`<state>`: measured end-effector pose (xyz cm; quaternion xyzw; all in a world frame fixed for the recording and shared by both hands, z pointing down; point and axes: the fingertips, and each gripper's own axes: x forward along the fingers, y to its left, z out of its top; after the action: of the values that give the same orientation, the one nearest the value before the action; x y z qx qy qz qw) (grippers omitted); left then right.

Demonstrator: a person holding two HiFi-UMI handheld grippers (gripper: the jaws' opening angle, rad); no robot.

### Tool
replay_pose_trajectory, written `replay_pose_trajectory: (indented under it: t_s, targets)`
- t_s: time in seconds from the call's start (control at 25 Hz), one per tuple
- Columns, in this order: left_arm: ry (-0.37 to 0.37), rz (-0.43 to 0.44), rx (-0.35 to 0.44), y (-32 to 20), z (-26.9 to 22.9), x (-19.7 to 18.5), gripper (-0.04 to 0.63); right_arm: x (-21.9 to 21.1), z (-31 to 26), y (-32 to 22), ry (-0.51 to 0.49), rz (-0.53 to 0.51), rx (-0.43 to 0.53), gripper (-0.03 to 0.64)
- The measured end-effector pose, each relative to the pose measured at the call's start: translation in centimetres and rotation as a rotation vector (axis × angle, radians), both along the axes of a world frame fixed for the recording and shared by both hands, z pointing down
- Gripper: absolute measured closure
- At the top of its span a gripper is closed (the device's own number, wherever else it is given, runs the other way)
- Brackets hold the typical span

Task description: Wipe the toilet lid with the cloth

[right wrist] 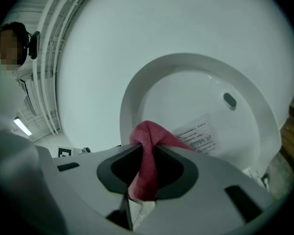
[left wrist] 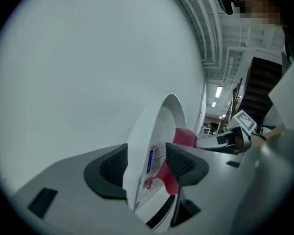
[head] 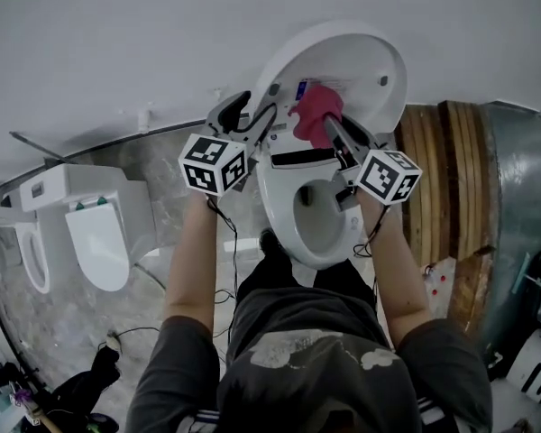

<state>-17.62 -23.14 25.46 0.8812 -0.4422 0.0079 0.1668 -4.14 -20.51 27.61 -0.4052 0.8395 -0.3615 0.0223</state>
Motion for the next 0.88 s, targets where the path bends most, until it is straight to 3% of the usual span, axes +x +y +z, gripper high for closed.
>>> replay_pose_trajectory:
  t_s: [0.2, 0.44, 0.72, 0.88]
  targets:
    - [-0.033, 0.108, 0.020, -2.9, 1.0, 1.1, 0.276, 0.6, 1.3, 0.5, 0.029, 0.064, -0.022, 0.549]
    - [-0.025, 0.169, -0.009, -4.6, 2.0, 2.2, 0.275, 1.7, 1.7, 1.9, 0.034, 0.108, -0.036, 0.549]
    - [-0.035, 0.114, -0.018, -2.3, 1.4, 3.4, 0.275, 2.7, 2.0, 4.4, 0.023, 0.085, -0.033, 0.549]
    - [-0.032, 0.028, -0.027, -0.6, 1.1, 3.9, 0.275, 3.6, 2.5, 6.3, 0.008, 0.059, -0.041, 0.549]
